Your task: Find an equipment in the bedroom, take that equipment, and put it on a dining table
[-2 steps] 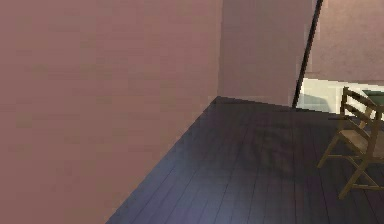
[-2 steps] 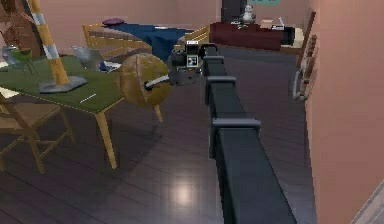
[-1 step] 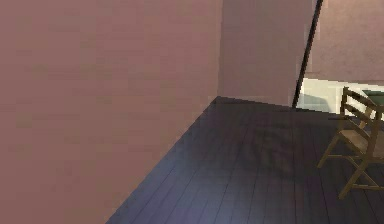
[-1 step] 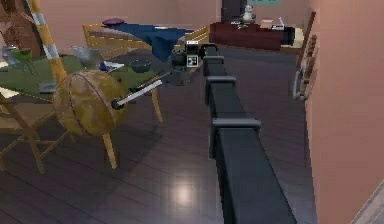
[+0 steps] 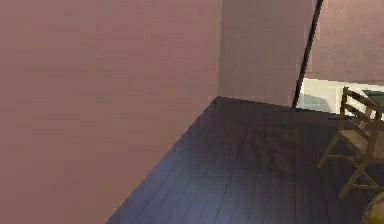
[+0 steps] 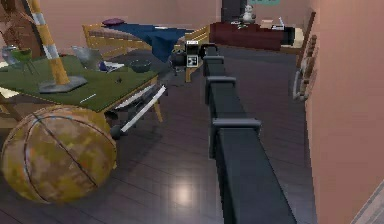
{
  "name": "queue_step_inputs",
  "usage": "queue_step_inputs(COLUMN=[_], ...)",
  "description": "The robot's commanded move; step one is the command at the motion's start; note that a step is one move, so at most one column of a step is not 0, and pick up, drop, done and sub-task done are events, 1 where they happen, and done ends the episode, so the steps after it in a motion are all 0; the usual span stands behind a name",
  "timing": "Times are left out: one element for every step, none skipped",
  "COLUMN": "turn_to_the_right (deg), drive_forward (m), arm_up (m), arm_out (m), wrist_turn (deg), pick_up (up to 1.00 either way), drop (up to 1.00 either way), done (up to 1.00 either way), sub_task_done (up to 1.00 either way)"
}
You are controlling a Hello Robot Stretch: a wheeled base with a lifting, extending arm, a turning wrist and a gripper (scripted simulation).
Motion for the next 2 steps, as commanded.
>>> queue_step_inputs(turn_to_the_right=[0.0, 0.0], drive_forward=[0.00, 0.00], arm_up=[0.00, 0.00], arm_out=[0.00, -0.44], wrist_turn=[-12.0, 0.0], pick_up=[0.00, 0.00], drop=[0.00, 0.00], done=[0.00, 0.00], sub_task_done=[0.00, 0.00])
